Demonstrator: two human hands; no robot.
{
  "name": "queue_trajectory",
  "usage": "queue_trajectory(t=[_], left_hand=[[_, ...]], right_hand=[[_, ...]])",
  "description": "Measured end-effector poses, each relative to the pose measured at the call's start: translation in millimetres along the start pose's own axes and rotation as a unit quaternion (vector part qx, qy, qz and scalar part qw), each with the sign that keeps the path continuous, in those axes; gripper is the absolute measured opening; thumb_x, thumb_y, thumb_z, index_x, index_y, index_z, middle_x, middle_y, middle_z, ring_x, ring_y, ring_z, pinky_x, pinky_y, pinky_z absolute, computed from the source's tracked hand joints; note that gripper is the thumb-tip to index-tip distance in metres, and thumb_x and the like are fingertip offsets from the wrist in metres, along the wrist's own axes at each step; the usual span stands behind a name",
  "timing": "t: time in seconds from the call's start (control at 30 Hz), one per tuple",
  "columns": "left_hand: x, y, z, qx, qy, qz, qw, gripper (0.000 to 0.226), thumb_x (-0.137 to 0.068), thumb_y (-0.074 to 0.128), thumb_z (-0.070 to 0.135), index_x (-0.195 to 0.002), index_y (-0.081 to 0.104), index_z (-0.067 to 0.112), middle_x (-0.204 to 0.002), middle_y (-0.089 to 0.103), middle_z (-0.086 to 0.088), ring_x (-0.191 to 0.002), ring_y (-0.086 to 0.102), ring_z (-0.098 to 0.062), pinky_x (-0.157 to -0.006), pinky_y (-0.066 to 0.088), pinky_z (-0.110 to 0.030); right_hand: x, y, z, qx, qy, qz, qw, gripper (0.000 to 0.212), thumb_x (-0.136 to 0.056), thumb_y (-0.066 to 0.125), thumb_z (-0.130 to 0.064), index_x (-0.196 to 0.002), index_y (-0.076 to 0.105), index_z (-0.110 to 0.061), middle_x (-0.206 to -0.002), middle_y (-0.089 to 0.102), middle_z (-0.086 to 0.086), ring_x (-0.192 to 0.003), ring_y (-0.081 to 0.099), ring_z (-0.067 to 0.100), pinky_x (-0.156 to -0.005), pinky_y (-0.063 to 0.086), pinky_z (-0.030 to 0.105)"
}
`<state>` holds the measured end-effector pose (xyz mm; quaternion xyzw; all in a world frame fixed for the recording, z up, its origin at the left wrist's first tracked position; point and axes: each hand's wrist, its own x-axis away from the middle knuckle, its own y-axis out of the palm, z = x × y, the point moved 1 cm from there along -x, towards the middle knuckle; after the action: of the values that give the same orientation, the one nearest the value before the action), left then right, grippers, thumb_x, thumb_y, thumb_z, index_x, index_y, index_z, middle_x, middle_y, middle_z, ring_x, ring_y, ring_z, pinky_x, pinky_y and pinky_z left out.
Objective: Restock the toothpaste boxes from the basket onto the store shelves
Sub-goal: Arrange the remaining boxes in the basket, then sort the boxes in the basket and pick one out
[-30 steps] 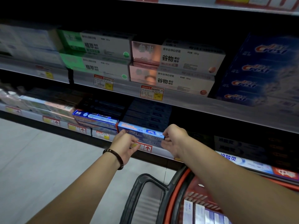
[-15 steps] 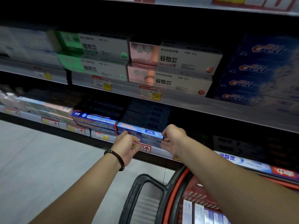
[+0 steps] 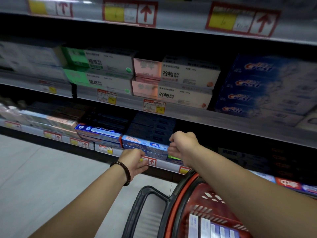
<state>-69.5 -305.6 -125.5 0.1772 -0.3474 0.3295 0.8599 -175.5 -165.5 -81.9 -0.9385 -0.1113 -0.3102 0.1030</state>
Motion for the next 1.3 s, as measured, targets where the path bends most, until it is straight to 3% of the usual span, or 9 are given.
queue_trajectory(t=[0.07, 0.17, 0.3, 0.4, 0.6, 0.77, 1.0, 1.13, 1.3], left_hand=[[6.2, 2.1, 1.9, -0.013, 0.0, 0.003, 1.0, 0.017, -0.099, 0.055, 0.0, -0.115, 0.056, 0.007, -0.123, 0.062, -0.015, -0.104, 0.071, -0.033, -0.09, 0.06, -0.049], [22.0, 5.7, 8.5, -0.027, 0.003, 0.006, 1.0, 0.028, -0.1, 0.052, 0.0, -0.128, 0.053, 0.004, -0.122, 0.064, -0.015, -0.1, 0.072, -0.031, -0.07, 0.059, -0.041], [45.6, 14.4, 14.2, -0.055, 0.02, 0.005, 0.998, 0.024, -0.101, 0.052, 0.0, -0.123, 0.056, 0.007, -0.121, 0.067, -0.013, -0.097, 0.071, -0.028, -0.066, 0.057, -0.038], [63.5, 21.2, 19.7, -0.074, 0.037, -0.002, 0.997, 0.014, -0.099, 0.052, 0.0, -0.109, 0.06, 0.006, -0.112, 0.065, -0.013, -0.088, 0.067, -0.026, -0.077, 0.057, -0.04], [107.5, 37.4, 31.2, -0.107, 0.078, -0.02, 0.991, 0.018, -0.1, 0.047, -0.001, -0.092, 0.057, 0.011, -0.097, 0.056, -0.013, -0.077, 0.054, -0.025, -0.06, 0.045, -0.033], [147.1, 56.3, 34.2, -0.15, 0.104, -0.037, 0.983, 0.026, -0.098, 0.047, -0.003, -0.079, 0.056, 0.011, -0.088, 0.052, -0.014, -0.069, 0.049, -0.024, -0.06, 0.037, -0.031], [184.8, 79.4, 30.2, -0.186, 0.113, -0.059, 0.974, 0.012, -0.1, 0.054, 0.006, -0.095, 0.063, 0.01, -0.094, 0.063, -0.012, -0.072, 0.057, -0.025, -0.066, 0.046, -0.035], [208.9, 93.7, 22.8, -0.203, 0.126, -0.074, 0.968, 0.012, -0.098, 0.055, 0.006, -0.103, 0.065, 0.01, -0.098, 0.066, -0.011, -0.066, 0.06, -0.022, -0.058, 0.048, -0.032], [240.6, 109.7, 6.9, -0.221, 0.138, -0.107, 0.96, 0.01, -0.1, 0.054, 0.008, -0.105, 0.062, 0.011, -0.094, 0.065, -0.01, -0.065, 0.06, -0.02, -0.058, 0.047, -0.031]], right_hand=[[7.8, -7.6, -2.6, 0.003, -0.014, -0.008, 1.0, 0.014, -0.091, 0.059, -0.001, -0.104, 0.064, 0.001, -0.077, 0.051, 0.015, -0.059, 0.054, 0.027, -0.069, 0.058, 0.036], [19.6, -21.9, -5.6, -0.009, -0.024, -0.03, 0.999, 0.035, -0.095, 0.053, 0.006, -0.126, 0.059, 0.021, -0.081, 0.049, 0.019, -0.067, 0.052, 0.027, -0.056, 0.049, 0.033], [44.2, -47.3, -10.5, -0.003, -0.038, -0.036, 0.999, 0.012, -0.098, 0.055, 0.004, -0.101, 0.065, 0.01, -0.082, 0.062, 0.024, -0.071, 0.063, 0.033, -0.062, 0.055, 0.038], [62.0, -65.1, -11.0, 0.002, -0.047, -0.048, 0.998, 0.013, -0.1, 0.057, 0.003, -0.104, 0.066, 0.011, -0.086, 0.065, 0.026, -0.075, 0.063, 0.033, -0.058, 0.052, 0.033], [93.8, -97.3, -8.0, -0.007, -0.065, -0.053, 0.996, 0.017, -0.098, 0.059, -0.001, -0.107, 0.07, 0.009, -0.084, 0.069, 0.021, -0.068, 0.066, 0.028, -0.058, 0.052, 0.033], [122.2, -129.0, -1.6, -0.018, -0.068, -0.049, 0.996, 0.018, -0.098, 0.064, -0.005, -0.112, 0.07, 0.004, -0.1, 0.075, 0.026, -0.07, 0.07, 0.029, -0.057, 0.055, 0.034], [163.1, -165.8, 1.0, -0.036, -0.09, -0.049, 0.994, 0.017, -0.1, 0.061, -0.004, -0.11, 0.07, 0.006, -0.089, 0.072, 0.023, -0.072, 0.067, 0.03, -0.058, 0.054, 0.034], [185.1, -185.2, 7.2, -0.047, -0.104, -0.061, 0.992, 0.012, -0.101, 0.059, -0.004, -0.104, 0.069, 0.002, -0.078, 0.067, 0.017, -0.071, 0.064, 0.031, -0.057, 0.05, 0.033], [206.9, -211.6, 19.7, -0.057, -0.118, -0.064, 0.989, 0.016, -0.104, 0.06, -0.008, -0.114, 0.068, 0.003, -0.082, 0.07, 0.02, -0.073, 0.066, 0.033, -0.059, 0.052, 0.034]])
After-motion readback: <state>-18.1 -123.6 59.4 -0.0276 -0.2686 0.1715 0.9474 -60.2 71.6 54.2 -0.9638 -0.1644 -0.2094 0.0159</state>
